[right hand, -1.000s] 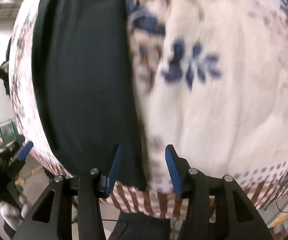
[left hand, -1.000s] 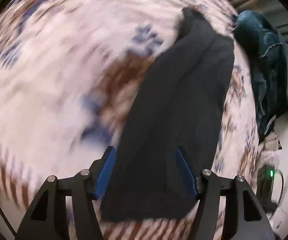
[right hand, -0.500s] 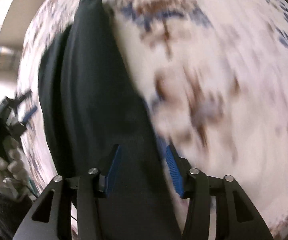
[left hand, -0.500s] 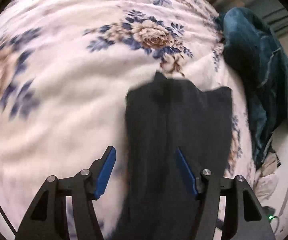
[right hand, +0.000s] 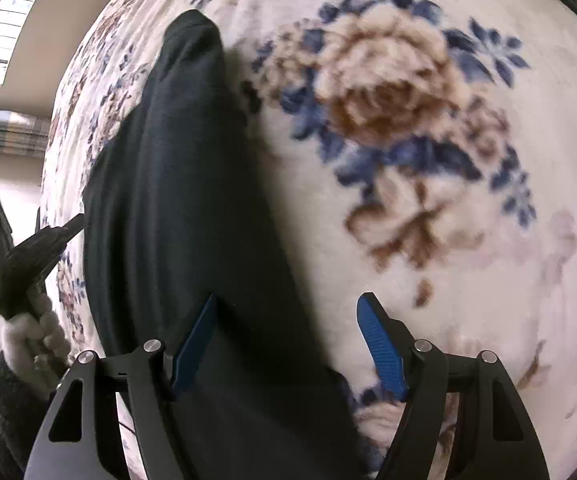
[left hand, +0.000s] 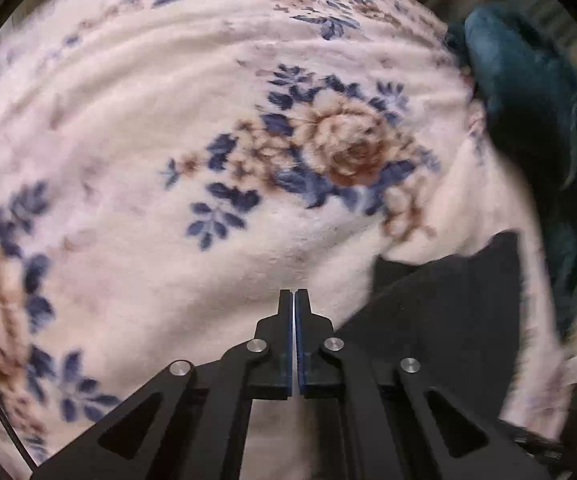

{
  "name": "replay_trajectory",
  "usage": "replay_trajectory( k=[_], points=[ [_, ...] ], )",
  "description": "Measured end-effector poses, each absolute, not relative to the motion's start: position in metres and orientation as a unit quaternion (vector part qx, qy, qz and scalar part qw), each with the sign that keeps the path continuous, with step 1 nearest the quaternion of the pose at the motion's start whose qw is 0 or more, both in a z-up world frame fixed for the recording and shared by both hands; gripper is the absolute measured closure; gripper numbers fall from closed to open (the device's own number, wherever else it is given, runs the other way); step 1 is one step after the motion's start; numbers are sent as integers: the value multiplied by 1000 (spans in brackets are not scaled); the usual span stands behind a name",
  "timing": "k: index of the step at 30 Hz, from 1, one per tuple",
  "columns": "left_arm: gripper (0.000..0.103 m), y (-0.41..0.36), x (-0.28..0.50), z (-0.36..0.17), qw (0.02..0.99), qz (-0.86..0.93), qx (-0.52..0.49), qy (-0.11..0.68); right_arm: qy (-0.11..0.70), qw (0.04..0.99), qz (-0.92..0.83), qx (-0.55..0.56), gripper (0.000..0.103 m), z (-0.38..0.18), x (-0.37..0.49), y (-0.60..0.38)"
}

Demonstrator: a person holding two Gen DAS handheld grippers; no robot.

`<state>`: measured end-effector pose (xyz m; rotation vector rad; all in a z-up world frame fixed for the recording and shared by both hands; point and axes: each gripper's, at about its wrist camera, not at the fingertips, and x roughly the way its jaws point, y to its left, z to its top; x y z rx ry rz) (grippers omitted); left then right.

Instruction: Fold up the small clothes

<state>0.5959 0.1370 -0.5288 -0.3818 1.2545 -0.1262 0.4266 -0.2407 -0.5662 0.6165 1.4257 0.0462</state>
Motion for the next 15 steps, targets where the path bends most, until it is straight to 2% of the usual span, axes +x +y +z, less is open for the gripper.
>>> replay_trajectory(
  k=[3,4,5,6,7,9,10,11,12,13,14,15],
  points=[
    [97,144,587,-526,756,-95,-260,593,634,718,35,287,29,-559,434,-252],
    [84,148,579,-527,744,-111,-291,591,628,719,43,294,29,-557,444,-252],
    [62,147,575,-528,741,-117,-298,591,625,720,46,299,29,-558,452,-253],
    [51,145,570,-530,738,-119,-299,593,623,720,49,303,29,-558,460,-254],
    [46,139,565,-536,734,-128,-293,600,620,718,50,311,29,-559,472,-255],
    [49,126,562,-547,732,-125,-265,615,618,716,49,320,29,-561,490,-253],
    [67,121,562,-549,740,-122,-253,610,619,712,56,327,29,-564,502,-252],
    [95,115,562,-549,750,-124,-243,603,624,706,63,328,29,-568,509,-249],
    [95,109,562,-546,762,-121,-224,595,628,702,70,327,39,-571,513,-246],
    [96,107,563,-543,770,-122,-216,588,628,704,78,321,56,-572,518,-242],
    [97,104,564,-535,783,-120,-201,577,633,711,70,298,81,-571,522,-238],
    [97,103,568,-531,787,-124,-187,574,635,714,65,287,83,-571,527,-235]
  ],
)
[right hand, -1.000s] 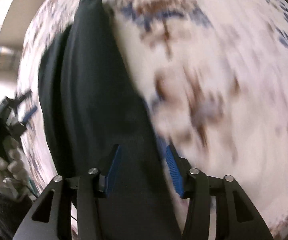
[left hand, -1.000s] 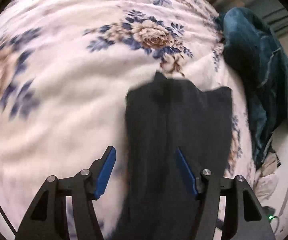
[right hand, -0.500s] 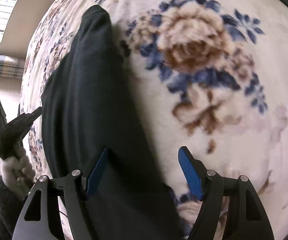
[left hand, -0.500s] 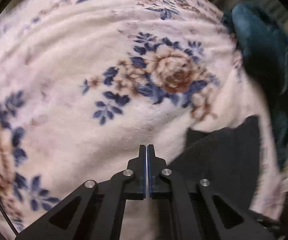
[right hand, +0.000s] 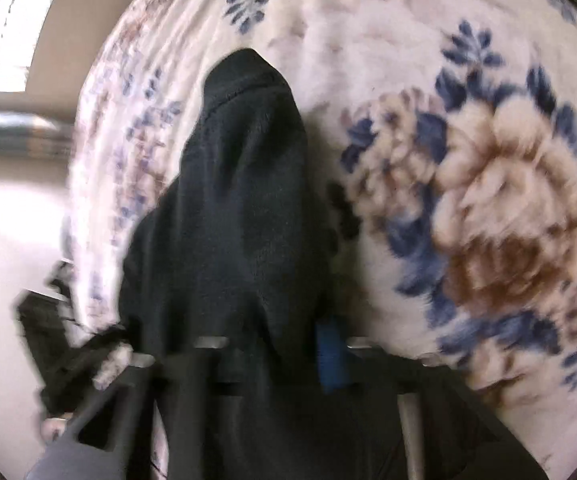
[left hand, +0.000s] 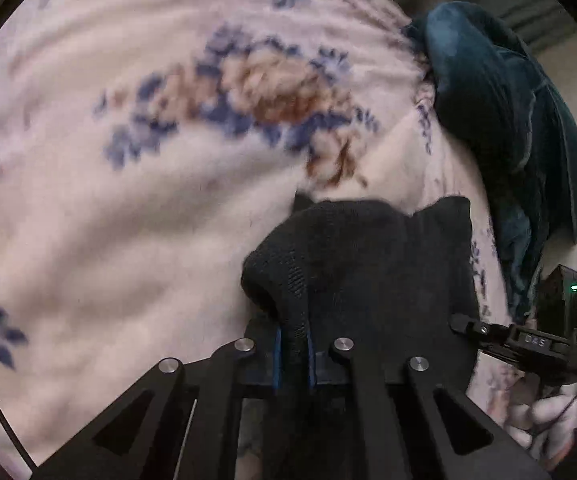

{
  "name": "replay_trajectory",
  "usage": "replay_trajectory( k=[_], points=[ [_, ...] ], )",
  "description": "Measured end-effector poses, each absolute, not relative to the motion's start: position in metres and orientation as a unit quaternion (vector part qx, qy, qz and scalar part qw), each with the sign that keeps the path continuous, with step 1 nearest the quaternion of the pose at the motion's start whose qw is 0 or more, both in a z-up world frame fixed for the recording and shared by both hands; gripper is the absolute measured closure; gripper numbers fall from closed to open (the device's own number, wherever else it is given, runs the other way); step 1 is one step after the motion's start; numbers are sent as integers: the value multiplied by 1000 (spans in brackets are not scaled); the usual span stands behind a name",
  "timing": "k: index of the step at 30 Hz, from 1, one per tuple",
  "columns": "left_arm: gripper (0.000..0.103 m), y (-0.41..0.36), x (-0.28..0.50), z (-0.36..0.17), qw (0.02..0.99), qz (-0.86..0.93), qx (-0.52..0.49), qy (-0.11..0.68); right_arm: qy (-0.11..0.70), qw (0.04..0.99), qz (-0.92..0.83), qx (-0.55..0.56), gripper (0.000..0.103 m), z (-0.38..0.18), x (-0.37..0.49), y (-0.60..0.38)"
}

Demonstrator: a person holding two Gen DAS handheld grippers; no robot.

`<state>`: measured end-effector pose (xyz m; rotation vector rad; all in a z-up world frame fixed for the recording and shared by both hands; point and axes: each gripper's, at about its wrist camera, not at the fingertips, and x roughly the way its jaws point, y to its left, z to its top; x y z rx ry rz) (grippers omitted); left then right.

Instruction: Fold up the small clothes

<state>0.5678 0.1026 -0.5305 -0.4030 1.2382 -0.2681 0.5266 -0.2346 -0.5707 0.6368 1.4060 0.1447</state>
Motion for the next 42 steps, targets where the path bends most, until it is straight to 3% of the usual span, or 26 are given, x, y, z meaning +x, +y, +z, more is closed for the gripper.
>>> replay_trajectory(
  k=[5,9,13,15,16,18,19,20,22,23,24,27,31,33,35,42],
  points=[
    [96,104,591,-547,756,-164,-152,615,635,718,50,281,85,-568,529,-239],
    [92,113,595,-551,715,-193,-204,640,660,708,51,247,84,-577,539,-236],
    [60,132,559,-539,697,-193,-277,632,676,689,66,254,75,-572,546,-227],
    [58,130,541,-542,699,-184,-273,634,680,682,78,258,53,-567,539,-226],
    [58,126,524,-548,693,-177,-269,645,679,680,85,264,49,-563,532,-225],
    [59,121,505,-555,699,-168,-263,644,680,675,95,273,28,-562,514,-223],
    [66,119,498,-555,709,-164,-264,633,687,663,96,280,25,-568,502,-219],
    [92,118,493,-554,717,-162,-268,623,694,653,100,285,25,-574,495,-214],
    [95,114,490,-544,735,-153,-256,609,713,634,101,282,25,-589,479,-204],
    [95,112,490,-540,741,-153,-243,607,713,638,93,276,31,-593,472,-201],
    [95,109,492,-535,748,-152,-219,607,705,649,83,273,56,-593,469,-200],
    [95,104,501,-528,750,-167,-164,619,693,657,76,287,69,-593,466,-202],
    [91,107,504,-536,728,-195,-178,633,694,662,83,271,70,-592,468,-199],
    [90,117,501,-551,700,-198,-208,654,702,657,81,262,64,-593,469,-199],
    [74,123,498,-554,700,-184,-224,652,708,648,79,269,60,-596,471,-200],
    [74,120,487,-553,710,-165,-216,650,711,653,73,252,43,-599,479,-183]
  ],
)
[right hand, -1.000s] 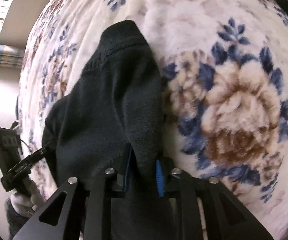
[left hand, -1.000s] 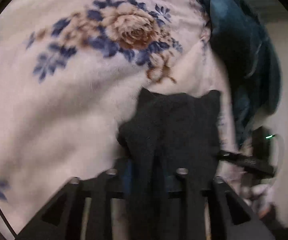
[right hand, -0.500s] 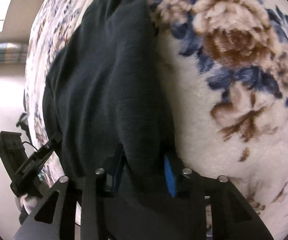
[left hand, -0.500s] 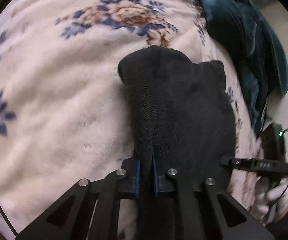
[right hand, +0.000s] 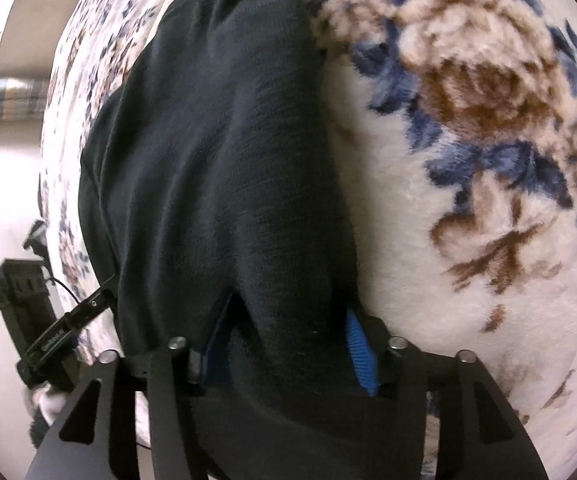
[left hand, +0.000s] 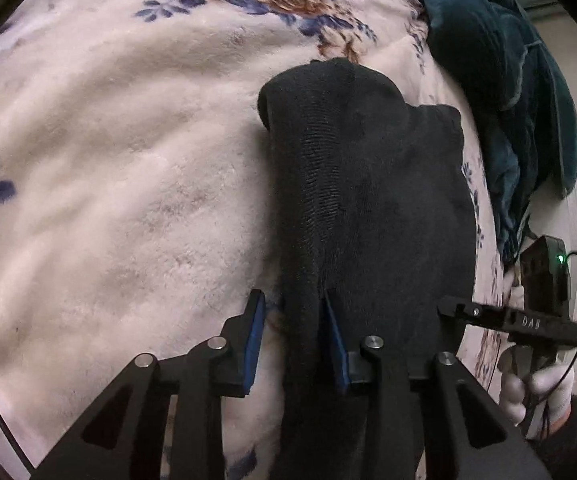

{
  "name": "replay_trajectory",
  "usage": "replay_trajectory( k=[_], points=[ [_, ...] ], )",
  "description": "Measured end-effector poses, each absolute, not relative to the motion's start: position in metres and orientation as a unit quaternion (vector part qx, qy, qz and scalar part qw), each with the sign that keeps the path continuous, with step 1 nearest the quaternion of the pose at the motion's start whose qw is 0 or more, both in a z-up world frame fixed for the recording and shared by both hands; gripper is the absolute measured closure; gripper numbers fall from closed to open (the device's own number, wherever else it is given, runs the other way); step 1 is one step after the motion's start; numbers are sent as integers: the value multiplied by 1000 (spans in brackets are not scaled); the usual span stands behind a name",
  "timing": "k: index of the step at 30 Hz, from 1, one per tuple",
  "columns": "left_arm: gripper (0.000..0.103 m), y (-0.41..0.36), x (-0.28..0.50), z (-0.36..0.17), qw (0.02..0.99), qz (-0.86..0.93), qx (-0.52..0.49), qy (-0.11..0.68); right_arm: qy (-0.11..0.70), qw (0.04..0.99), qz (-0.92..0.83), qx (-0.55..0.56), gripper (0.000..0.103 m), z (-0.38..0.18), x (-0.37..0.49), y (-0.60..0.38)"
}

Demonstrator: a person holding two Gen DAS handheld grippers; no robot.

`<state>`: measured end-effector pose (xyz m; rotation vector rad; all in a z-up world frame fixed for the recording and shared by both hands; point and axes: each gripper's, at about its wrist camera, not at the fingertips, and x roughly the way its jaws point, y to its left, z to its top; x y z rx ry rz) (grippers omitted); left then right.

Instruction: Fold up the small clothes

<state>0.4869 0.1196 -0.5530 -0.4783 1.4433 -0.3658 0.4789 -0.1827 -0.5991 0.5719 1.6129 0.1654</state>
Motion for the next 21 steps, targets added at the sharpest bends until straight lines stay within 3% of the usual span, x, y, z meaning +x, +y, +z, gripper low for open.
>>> replay_trajectory(
  k=[21],
  points=[
    [74,135,479,-555,703,-155,-231,655,714,665,79,206,40,-598,478,-169]
  ],
)
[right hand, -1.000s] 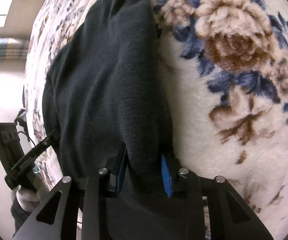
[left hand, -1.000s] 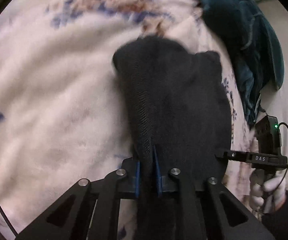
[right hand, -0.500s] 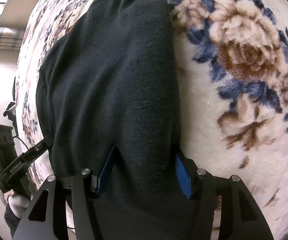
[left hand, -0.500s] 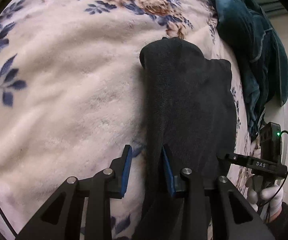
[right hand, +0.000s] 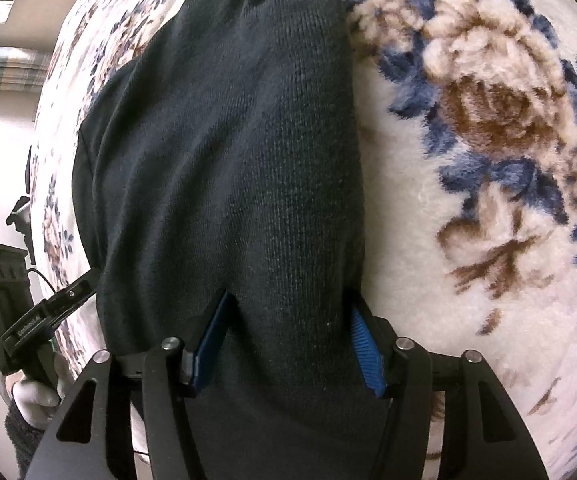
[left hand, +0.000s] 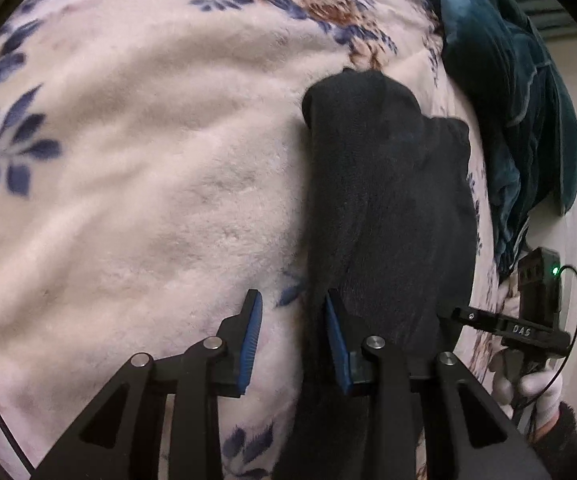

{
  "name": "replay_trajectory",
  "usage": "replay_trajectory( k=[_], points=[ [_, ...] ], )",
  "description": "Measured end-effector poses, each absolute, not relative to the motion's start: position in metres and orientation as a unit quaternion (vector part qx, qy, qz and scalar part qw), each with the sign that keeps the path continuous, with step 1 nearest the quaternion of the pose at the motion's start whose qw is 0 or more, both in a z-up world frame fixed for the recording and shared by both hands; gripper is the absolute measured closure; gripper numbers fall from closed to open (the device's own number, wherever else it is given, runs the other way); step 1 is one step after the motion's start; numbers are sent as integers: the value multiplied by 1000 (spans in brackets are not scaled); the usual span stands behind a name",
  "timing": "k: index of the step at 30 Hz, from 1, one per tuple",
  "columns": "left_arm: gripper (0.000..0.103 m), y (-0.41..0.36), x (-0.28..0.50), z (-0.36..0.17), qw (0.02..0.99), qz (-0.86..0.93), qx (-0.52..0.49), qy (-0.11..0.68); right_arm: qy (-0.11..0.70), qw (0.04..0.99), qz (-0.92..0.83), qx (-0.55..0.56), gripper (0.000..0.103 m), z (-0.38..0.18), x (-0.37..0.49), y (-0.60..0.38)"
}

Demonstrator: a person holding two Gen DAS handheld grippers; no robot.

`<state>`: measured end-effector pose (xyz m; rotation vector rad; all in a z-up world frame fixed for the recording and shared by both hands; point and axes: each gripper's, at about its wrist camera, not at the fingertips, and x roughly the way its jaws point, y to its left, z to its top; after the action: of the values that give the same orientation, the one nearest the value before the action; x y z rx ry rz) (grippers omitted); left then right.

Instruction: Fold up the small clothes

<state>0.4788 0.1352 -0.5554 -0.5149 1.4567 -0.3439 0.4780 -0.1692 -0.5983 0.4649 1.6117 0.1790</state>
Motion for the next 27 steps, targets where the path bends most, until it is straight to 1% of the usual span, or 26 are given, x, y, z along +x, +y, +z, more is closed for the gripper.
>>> replay_trajectory(
  k=[4,5,6,7,8,9,10,12,14,15,17,19,21,22,23,24,25,26,27],
  points=[
    [74,114,483,-562,688,-186,-246,657,715,665,80,201,37,-600,477,-167],
    [77,111,482,-561,690,-188,-240,656,716,665,80,200,36,-600,477,-166],
    [78,105,481,-558,704,-187,-220,649,716,665,79,197,35,-601,477,-165],
    [89,102,480,-553,718,-182,-204,641,716,667,79,193,35,-601,476,-164],
    [94,101,479,-547,731,-172,-190,632,715,668,79,188,35,-600,476,-162],
    [97,100,478,-540,747,-160,-168,623,714,671,78,183,36,-598,475,-161],
    [97,99,477,-534,757,-155,-146,618,709,679,76,177,40,-595,474,-160],
    [101,97,478,-529,772,-134,-70,617,700,692,66,160,66,-587,469,-157],
    [100,104,485,-540,761,-126,-55,634,695,702,60,140,73,-580,467,-157],
    [100,106,486,-542,760,-126,-52,635,695,703,57,141,74,-579,466,-159],
    [101,103,488,-542,760,-116,-16,640,700,697,55,144,74,-582,468,-159],
    [100,111,487,-537,749,-125,-69,648,707,690,52,145,72,-583,470,-158],
    [98,120,480,-528,737,-147,-142,645,716,678,56,159,64,-583,474,-161],
    [89,124,472,-523,732,-155,-170,641,722,668,58,169,62,-583,474,-163],
    [72,126,466,-519,731,-161,-188,636,728,659,62,179,58,-583,474,-167],
    [60,129,452,-512,728,-172,-216,627,731,652,66,187,53,-579,469,-172],
    [40,132,440,-507,725,-176,-237,622,733,649,70,193,49,-575,463,-175],
    [36,134,433,-503,722,-178,-252,620,734,645,75,198,42,-571,455,-177],
    [36,135,421,-500,714,-179,-271,620,736,641,82,202,34,-567,445,-180]
  ],
)
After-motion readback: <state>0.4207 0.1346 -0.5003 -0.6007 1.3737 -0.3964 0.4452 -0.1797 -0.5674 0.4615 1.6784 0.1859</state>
